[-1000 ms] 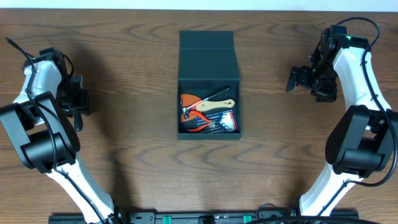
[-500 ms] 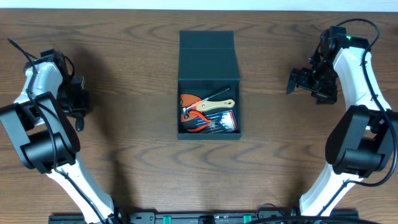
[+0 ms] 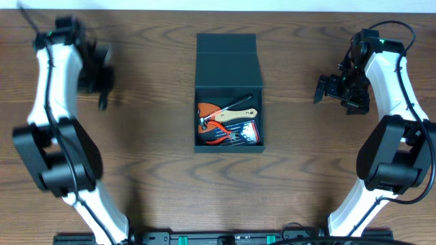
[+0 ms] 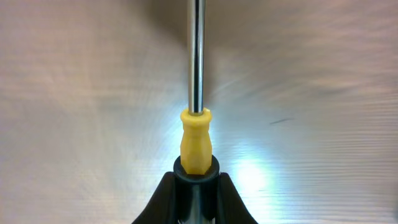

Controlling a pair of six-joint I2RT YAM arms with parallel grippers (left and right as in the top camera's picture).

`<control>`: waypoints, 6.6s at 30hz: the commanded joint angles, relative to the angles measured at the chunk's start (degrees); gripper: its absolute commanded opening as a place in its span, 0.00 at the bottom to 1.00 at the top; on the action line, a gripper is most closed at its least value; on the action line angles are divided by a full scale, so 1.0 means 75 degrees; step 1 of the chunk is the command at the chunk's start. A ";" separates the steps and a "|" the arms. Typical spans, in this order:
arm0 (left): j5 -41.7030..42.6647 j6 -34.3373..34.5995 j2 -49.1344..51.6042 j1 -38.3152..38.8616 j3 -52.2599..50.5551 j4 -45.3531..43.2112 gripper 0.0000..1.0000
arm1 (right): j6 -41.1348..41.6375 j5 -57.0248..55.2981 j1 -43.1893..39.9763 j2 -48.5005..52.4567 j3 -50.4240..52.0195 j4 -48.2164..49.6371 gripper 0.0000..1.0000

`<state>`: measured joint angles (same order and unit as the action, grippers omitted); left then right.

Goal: Pack container
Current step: 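Move the left gripper to the yellow screwdriver and grasp it, then lower the screwdriver into the box with the left gripper, release, then move both grippers to the upright lid edges of the black box, then grip the lid edges with both grippers and lift it upright, then swing the lid down over the box with both grippers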

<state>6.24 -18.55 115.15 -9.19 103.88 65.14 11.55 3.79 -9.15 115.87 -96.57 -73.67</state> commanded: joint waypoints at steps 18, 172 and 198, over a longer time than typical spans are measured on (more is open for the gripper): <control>0.0017 -0.4884 -0.0731 0.6254 -0.0201 0.0367 0.06 | 0.0055 -0.0073 0.0029 0.0003 0.0000 -0.0146 0.99; 0.6712 0.2597 -0.0784 0.1620 0.0137 -0.0962 0.06 | -0.0291 0.3375 0.2084 -0.1585 0.0000 0.3590 0.01; 0.1396 0.1708 -0.2200 0.4453 -0.1644 0.0312 0.06 | -0.0787 0.1218 0.3008 -0.3299 0.2087 0.2430 0.01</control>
<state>22.39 -4.95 97.73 24.10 95.59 70.00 4.80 12.01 11.22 89.84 -85.45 -56.55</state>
